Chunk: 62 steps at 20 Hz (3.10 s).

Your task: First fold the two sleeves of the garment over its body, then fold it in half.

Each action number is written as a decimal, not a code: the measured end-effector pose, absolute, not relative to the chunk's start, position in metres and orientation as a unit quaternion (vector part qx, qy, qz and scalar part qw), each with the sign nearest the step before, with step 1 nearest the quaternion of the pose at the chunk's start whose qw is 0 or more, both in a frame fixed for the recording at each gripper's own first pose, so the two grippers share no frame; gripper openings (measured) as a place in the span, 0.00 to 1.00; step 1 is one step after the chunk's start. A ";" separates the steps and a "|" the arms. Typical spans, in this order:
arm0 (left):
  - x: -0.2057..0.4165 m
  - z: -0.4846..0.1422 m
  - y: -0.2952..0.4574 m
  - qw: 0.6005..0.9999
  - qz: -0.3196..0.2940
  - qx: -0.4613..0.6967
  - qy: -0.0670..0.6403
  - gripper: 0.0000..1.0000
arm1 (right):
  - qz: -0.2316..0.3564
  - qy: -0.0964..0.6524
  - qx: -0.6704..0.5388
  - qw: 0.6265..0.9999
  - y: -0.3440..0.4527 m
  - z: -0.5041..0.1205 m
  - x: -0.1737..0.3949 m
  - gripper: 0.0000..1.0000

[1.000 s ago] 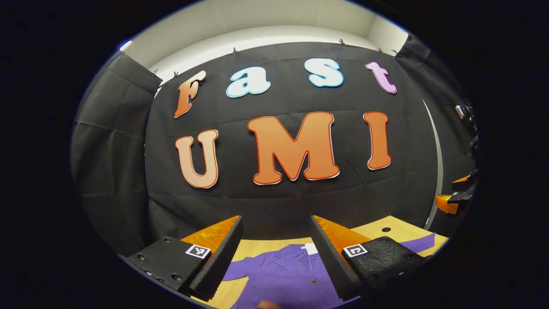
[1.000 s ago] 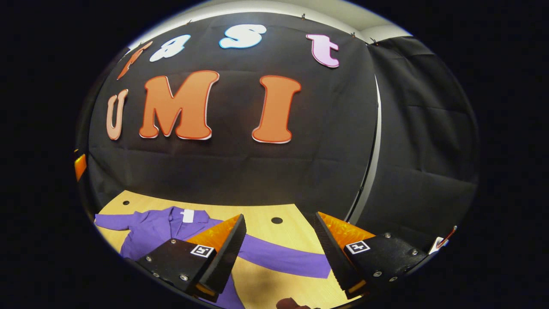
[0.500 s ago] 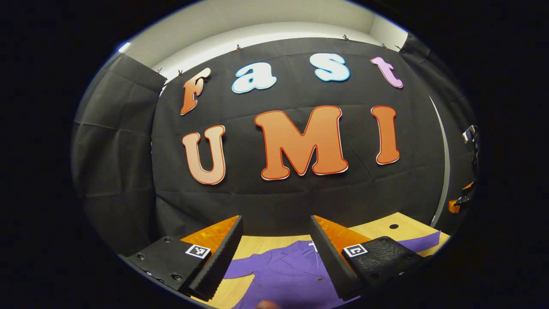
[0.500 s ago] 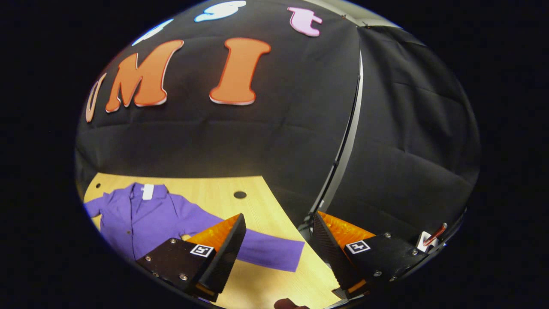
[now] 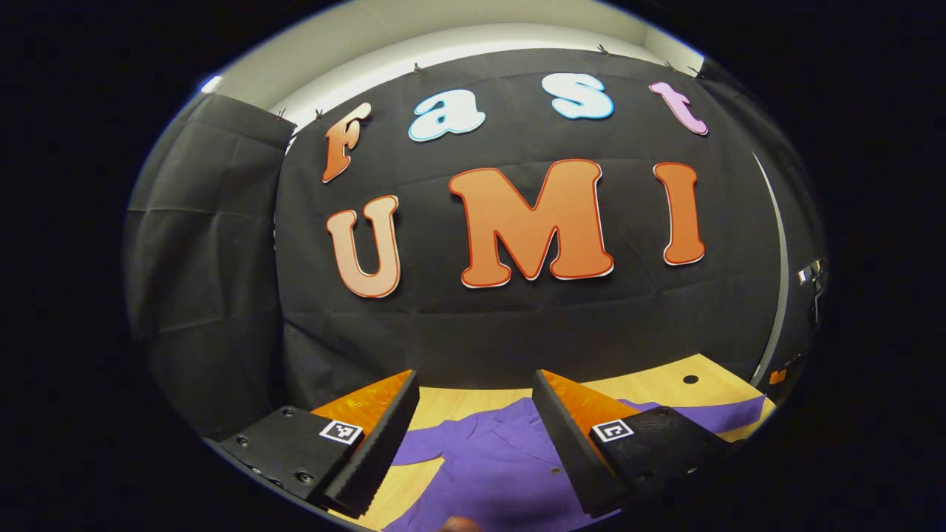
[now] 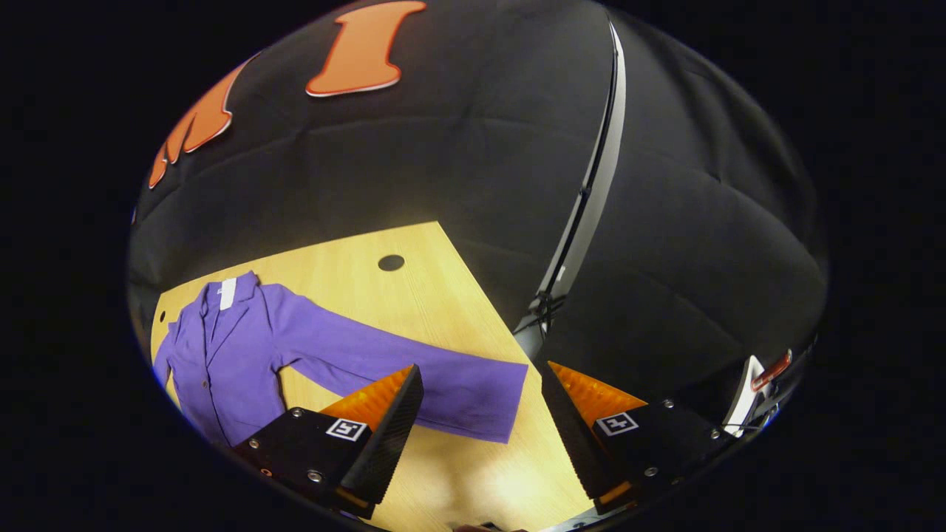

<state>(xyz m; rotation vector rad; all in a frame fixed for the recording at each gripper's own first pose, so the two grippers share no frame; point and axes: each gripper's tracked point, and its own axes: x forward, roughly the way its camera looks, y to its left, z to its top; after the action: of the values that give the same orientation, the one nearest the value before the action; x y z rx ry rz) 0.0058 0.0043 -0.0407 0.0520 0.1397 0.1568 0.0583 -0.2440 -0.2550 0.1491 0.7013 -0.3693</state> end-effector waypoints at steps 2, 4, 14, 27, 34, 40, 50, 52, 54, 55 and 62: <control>0.005 -0.046 0.003 0.993 0.083 0.028 0.079 0.97 | -0.179 0.380 0.101 0.902 -0.251 -0.280 0.057 0.97; 0.006 -0.050 0.000 0.992 0.085 0.034 0.089 0.97 | -0.177 0.393 0.127 0.893 -0.255 -0.293 0.061 0.97; 0.006 -0.056 -0.026 0.991 0.065 0.047 0.109 1.00 | -0.136 0.529 0.161 0.822 -0.260 -0.355 0.059 0.96; 0.005 -0.076 -0.041 0.986 0.051 0.064 0.145 0.97 | -0.115 0.602 0.211 0.762 -0.260 -0.389 0.073 0.93; 0.003 -0.090 -0.033 0.983 0.063 0.056 0.165 0.97 | -0.162 0.627 0.202 0.734 -0.264 -0.397 0.073 0.75; -0.002 -0.087 -0.025 0.983 0.071 0.053 0.161 0.97 | -0.170 0.613 0.244 0.732 -0.255 -0.396 0.084 0.10; -0.010 -0.089 0.000 0.984 0.077 0.040 0.158 1.00 | -0.109 0.558 0.280 0.773 -0.222 -0.327 0.091 0.04; -0.008 -0.089 0.004 0.985 0.068 0.039 0.155 0.97 | -0.097 0.545 0.285 0.783 -0.211 -0.304 0.092 0.04; -0.006 -0.088 0.013 0.986 0.061 0.037 0.148 0.97 | -0.087 0.532 0.285 0.793 -0.197 -0.280 0.092 0.04; -0.004 -0.089 0.017 0.987 0.057 0.034 0.147 1.00 | -0.084 0.526 0.284 0.797 -0.190 -0.270 0.092 0.04; 0.013 -0.091 0.073 0.989 0.038 0.030 0.137 0.97 | -0.058 0.501 0.266 0.821 -0.115 -0.217 0.096 0.04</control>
<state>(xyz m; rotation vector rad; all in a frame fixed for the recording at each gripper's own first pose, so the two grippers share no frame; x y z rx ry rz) 0.0129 0.0726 -0.0908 0.0593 0.2746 0.0769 0.0956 -0.1150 -0.2165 0.5660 1.0665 -0.1225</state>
